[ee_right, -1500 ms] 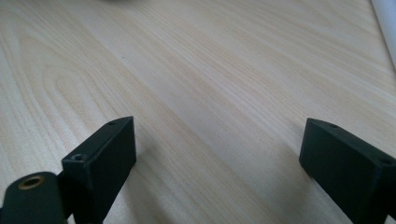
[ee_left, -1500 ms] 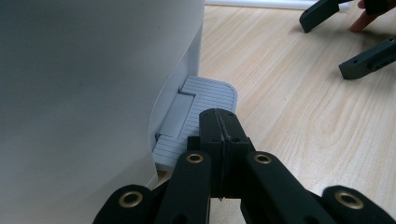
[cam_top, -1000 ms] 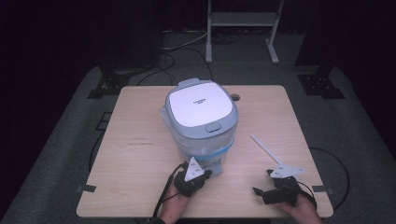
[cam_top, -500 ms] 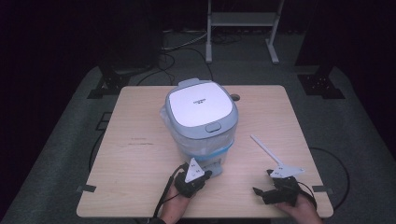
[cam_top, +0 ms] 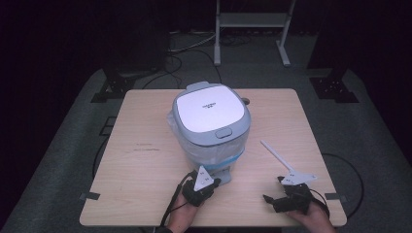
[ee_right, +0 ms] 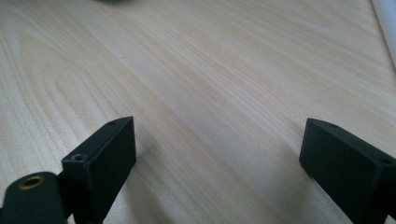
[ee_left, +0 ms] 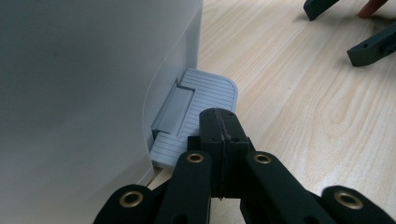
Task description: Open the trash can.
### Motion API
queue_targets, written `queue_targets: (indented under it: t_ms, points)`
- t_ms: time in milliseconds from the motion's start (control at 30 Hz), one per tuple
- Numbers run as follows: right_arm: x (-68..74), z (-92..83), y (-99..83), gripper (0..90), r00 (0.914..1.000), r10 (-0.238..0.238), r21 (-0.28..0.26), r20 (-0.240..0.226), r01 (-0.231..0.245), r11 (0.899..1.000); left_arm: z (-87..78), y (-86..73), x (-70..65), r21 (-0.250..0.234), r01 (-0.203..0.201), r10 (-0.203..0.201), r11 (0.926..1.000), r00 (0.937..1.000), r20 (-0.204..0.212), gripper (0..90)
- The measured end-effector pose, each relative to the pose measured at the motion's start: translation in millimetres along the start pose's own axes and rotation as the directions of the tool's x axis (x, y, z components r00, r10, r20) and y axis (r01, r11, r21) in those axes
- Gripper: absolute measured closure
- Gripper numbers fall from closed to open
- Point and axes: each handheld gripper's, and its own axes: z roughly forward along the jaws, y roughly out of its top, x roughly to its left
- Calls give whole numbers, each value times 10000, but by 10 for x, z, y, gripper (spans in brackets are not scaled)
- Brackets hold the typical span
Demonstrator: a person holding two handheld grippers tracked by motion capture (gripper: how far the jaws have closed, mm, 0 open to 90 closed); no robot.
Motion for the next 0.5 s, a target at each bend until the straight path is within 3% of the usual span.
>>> queue_targets:
  t_ms: [133, 167, 300, 500]
  points:
    - [0, 0, 0, 94, 10000, 6, -2, -1, -6, 10000, 7, -8, -18, 19, -111, 111, 9999, 9999, -40, 900]
    - [0, -1, 0, 95, 10000, 10, -1, 2, -10, 10000, 5, -11, -28, 87, -297, 298, 9995, 9994, -151, 900]
    - [0, 0, 0, 94, 10000, 9, -1, -2, -9, 10000, 3, -11, -13, -18, -65, 65, 10000, 10000, -57, 900]
    - [0, 0, 0, 94, 10000, 4, 1, -1, -4, 10000, -9, -22, -29, -242, -292, 285, 9993, 9992, -275, 900]
